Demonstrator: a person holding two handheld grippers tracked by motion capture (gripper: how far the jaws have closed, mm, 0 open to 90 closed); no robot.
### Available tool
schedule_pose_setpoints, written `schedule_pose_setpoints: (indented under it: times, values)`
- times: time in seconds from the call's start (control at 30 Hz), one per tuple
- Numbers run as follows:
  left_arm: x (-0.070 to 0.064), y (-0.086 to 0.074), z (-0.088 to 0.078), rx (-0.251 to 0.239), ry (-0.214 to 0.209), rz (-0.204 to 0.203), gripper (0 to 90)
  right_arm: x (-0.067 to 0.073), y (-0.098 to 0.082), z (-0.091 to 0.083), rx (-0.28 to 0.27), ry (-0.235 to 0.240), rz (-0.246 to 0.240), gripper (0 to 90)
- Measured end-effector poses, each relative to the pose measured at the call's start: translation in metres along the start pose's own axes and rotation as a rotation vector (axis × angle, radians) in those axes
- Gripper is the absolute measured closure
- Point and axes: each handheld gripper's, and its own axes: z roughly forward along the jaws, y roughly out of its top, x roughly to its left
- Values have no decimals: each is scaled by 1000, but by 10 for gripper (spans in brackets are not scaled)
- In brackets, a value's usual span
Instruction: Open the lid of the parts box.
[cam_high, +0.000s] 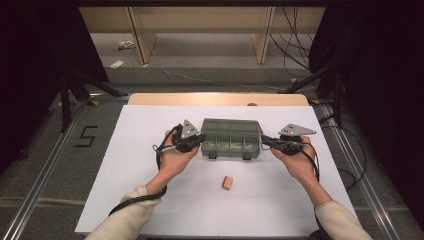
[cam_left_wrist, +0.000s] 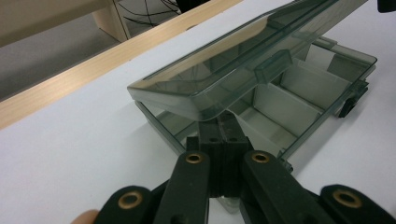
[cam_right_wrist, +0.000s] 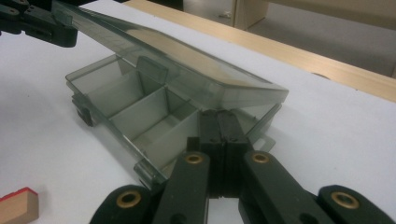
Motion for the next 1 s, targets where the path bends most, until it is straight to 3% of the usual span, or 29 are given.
schedule_pose_setpoints:
  times: [0.17, 0.3, 0.47, 0.63, 0.77, 0.9, 1.0]
  values:
    - [0, 5, 1, -11, 2, -2, 899, 0, 3, 0, -12, -9, -1, 900]
    - [1, 11, 0, -25, 5, -7, 899, -1, 8, -1, -12, -42, -22, 894]
    - [1, 15, 1, -24, 7, -4, 899, -1, 9, 2, -6, -117, -71, 724]
    - [2, 15, 1, -26, 12, 2, 898, 0, 11, 6, -23, -144, -99, 670]
    - [2, 11, -1, -9, 47, 33, 863, 2, 16, 8, -42, -171, -122, 661]
    - [8, 6, -3, 12, 96, 29, 768, 2, 17, 10, -56, -182, -128, 672]
    - [12, 10, -2, -29, 125, 69, 719, 3, 18, 10, -62, -189, -130, 684]
